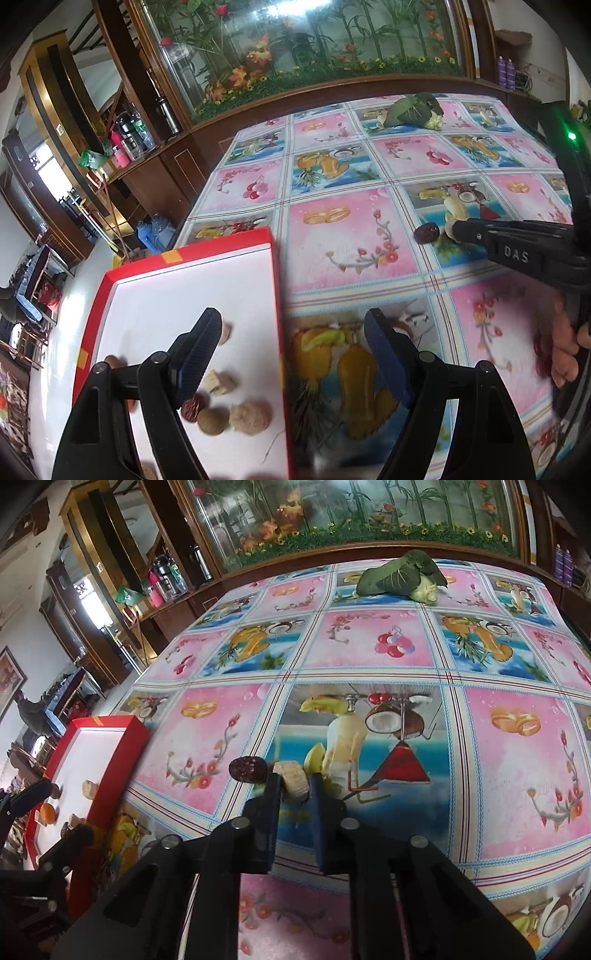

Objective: Organize fruits
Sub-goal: 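Grasp a beige cookie with the right gripper while the left grasps a red date, then carry the cookie and red date over the tray and open both grippers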

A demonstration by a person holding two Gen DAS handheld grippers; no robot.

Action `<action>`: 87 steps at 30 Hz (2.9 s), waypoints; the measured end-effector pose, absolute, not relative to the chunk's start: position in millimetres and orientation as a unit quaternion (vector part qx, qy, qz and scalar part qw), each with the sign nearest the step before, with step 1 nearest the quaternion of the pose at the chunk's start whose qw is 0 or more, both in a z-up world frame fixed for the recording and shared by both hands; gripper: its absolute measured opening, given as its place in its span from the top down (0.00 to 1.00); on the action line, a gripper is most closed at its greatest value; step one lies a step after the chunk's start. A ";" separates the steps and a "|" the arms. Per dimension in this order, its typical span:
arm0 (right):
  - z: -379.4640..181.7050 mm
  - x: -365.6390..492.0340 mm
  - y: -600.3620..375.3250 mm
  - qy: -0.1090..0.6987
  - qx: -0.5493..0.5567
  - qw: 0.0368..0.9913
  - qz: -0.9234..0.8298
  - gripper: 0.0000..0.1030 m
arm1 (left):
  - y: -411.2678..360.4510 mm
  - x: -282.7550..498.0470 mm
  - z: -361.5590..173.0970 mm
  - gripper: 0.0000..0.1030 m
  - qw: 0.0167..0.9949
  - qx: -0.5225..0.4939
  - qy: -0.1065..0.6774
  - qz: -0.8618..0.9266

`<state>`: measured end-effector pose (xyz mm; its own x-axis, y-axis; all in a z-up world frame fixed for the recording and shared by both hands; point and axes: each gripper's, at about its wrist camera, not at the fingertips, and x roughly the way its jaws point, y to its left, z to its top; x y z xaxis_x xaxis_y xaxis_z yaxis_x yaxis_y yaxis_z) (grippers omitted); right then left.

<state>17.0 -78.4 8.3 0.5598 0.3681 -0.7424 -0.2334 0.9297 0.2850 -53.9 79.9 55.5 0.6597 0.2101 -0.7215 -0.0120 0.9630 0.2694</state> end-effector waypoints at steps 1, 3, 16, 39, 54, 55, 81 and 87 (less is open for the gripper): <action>8.3 17.4 -79.5 0.437 0.077 0.880 0.170 0.83 | 78.7 -49.7 54.5 0.23 0.903 0.119 0.410 0.058; 9.7 19.0 -85.3 0.436 0.088 0.880 0.169 0.83 | 74.6 -38.9 51.7 0.23 0.901 0.116 0.416 0.050; 28.1 24.9 -132.8 0.409 0.146 0.891 0.133 0.83 | 25.6 11.8 39.0 0.23 0.899 0.096 0.427 -0.020; 27.4 26.7 -135.1 0.408 0.149 0.891 0.129 0.83 | 11.2 38.1 17.9 0.80 0.882 0.049 0.463 -0.076; 43.6 -4.5 -94.4 0.363 0.108 0.912 0.157 0.83 | 80.4 -28.0 80.4 0.80 0.918 -0.002 0.394 -0.044; 44.7 -8.9 -87.1 0.362 0.109 0.911 0.166 0.83 | 87.4 -32.3 82.3 0.80 0.920 -0.005 0.391 -0.039; 45.5 -40.1 175.7 0.421 -0.036 0.834 0.356 0.83 | 286.2 -95.5 57.4 0.80 0.904 -0.078 0.398 0.133; 31.7 -48.1 200.0 0.444 -0.068 0.818 0.360 0.83 | 300.2 -111.2 44.6 0.80 0.895 -0.087 0.413 0.145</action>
